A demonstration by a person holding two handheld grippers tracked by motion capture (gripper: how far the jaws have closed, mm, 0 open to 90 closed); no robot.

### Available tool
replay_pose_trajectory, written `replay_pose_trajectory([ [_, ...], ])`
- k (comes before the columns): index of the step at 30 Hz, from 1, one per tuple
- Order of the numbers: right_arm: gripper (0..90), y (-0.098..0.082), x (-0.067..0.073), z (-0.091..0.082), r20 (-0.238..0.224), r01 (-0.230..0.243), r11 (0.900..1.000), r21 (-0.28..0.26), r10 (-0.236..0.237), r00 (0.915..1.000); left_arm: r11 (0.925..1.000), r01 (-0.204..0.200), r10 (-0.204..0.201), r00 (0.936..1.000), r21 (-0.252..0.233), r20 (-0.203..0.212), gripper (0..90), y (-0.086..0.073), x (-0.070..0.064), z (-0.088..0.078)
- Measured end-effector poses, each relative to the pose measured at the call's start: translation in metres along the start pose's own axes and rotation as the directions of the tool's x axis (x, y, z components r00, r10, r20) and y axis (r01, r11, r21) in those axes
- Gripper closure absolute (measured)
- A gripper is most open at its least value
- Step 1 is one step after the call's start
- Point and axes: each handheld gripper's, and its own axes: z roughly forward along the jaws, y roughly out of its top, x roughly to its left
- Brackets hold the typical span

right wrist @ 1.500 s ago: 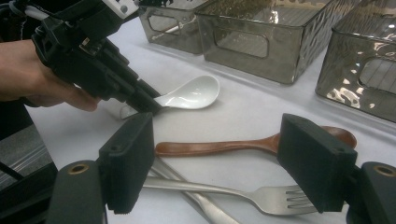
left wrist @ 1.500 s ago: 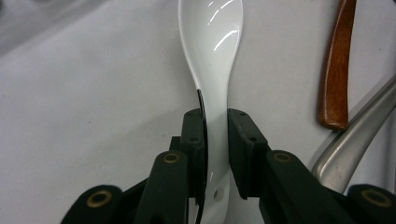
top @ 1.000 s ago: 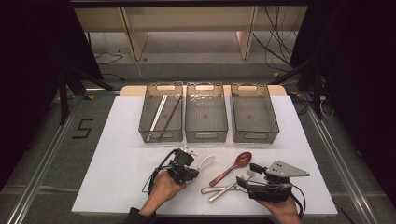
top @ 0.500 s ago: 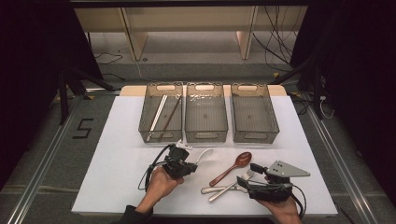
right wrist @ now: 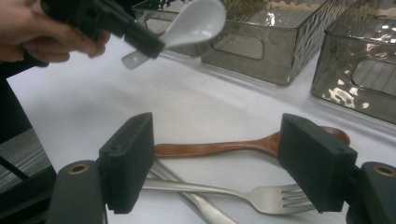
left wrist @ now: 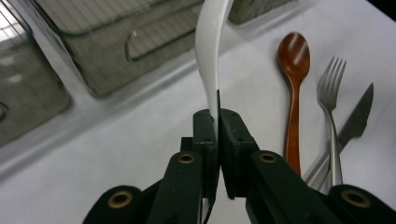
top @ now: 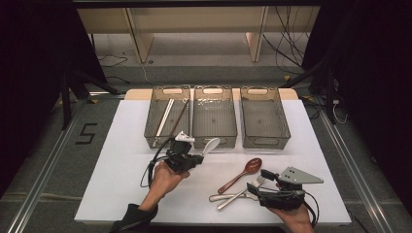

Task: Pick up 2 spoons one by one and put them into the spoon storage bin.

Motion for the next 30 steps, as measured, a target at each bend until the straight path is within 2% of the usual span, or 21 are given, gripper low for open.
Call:
replay_pose_trajectory([
  [17,28.2,0.0,0.0,0.0,-0.004,-0.002,1.0,0.0,0.002,1.0,0.9975,0.014,-0.017,0.9992,-0.069,-0.035,85.4,0.048,0.017,-0.005],
  [30,28.2,0.0,0.0,0.001,-0.006,-0.003,1.0,-0.002,0.003,1.0,0.994,0.033,-0.039,0.9977,-0.104,-0.055,85.3,0.081,0.028,0.003],
])
